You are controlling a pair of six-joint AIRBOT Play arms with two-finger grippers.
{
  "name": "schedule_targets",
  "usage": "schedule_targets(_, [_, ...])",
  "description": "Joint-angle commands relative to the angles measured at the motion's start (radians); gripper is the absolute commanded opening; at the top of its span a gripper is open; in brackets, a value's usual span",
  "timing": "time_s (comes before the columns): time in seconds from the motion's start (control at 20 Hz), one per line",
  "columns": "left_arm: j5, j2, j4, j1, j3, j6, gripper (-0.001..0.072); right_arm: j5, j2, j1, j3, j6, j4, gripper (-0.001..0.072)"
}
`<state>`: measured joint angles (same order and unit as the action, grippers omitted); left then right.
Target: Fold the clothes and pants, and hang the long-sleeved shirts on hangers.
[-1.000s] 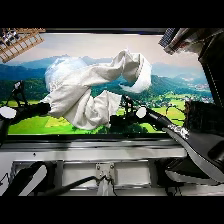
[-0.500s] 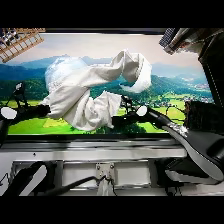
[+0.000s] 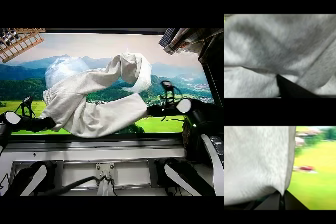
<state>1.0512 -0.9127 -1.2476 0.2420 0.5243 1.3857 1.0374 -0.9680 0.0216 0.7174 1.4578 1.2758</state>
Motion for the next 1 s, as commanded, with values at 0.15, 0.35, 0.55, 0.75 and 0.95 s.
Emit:
schedule_targets(0.15, [0.042, 0.168, 0.031, 0.086, 0.064, 0.109, 0.056, 0.024, 0.043, -0.061, 0.001, -0.011, 0.04, 0.0039])
schedule_targets(0.35, [0.032, 0.325, -0.112, 0.218, 0.044, 0.39, 0.0362, 0.012, 0.043, -0.033, 0.001, -0.012, 0.036, 0.0039])
schedule_targets(0.55, [0.09, 0.393, -0.135, 0.313, -0.049, 0.605, 0.0359, -0.01, 0.043, -0.031, 0.001, -0.012, 0.034, 0.0039])
schedule_targets(0.75, [0.075, 0.377, 0.122, 0.359, -0.135, 0.656, 0.0546, -0.014, 0.043, -0.031, 0.0, -0.013, 0.034, 0.0039])
schedule_targets(0.95, [-0.024, 0.372, 0.232, 0.356, -0.167, 0.629, 0.0544, -0.031, 0.043, -0.031, 0.0, -0.013, 0.029, 0.0039])
